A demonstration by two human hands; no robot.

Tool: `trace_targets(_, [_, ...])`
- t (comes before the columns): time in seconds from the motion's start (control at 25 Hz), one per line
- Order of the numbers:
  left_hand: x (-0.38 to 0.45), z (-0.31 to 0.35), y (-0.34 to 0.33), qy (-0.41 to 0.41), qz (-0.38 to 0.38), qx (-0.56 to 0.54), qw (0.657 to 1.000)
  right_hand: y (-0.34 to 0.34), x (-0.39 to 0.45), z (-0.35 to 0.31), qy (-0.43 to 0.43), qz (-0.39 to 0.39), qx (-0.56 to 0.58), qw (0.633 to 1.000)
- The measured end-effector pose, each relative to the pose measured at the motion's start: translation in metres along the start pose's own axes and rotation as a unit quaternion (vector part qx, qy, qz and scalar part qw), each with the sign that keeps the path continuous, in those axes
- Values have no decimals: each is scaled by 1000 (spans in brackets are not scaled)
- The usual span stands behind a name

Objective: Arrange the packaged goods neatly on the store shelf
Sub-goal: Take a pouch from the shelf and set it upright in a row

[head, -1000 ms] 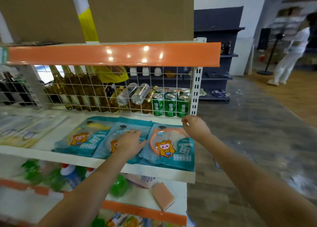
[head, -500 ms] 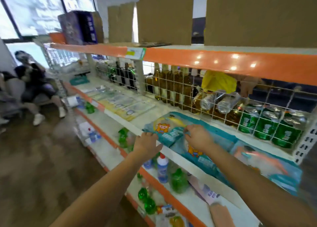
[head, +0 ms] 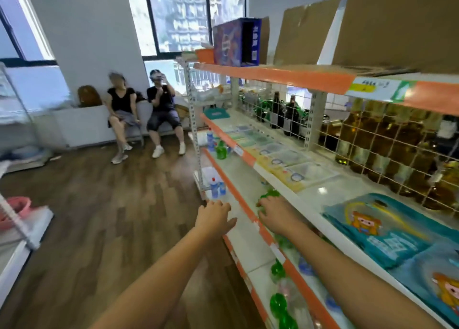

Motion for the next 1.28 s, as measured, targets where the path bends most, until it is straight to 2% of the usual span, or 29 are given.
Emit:
trace_targets(0.24, [46,-88,28,46,28,-8,999,-13,79,-57,8,-3,19,1000])
trace_targets(0.4, [75,-132,13,82,-11,-31,996,-41,120,-76,34,-63,4,997])
trace_targets(0.52, [110,-159,5,102,-36,-35,994,-53,164,-79,49,-64,-11,997])
trace_targets(0.68, [184,-189,16,121,-36,-34,991,-60,255,-73,68,-39,-36,996])
trace_targets(0.96, [311,-232,49,147,28,-69,986,-58,405,-61,82,-14,-25,996])
trace_targets(1.16, [376,-271,35,149,-6,-70,986,-89,482,-76,87,-61,-29,994])
trace_targets(1.28, [426,-306,41,139,-11,-66,988,-98,540,-88,79,-53,-8,995])
Point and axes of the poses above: each hand's wrist, its own x-axis towards the middle knuckle, its own y-axis out of the back of the hand, z = x × y, the point moved 1 cm from there along x, towards the middle knuckle, and after that the axes turned 8 degrees about -x, right-handed, at the moved point
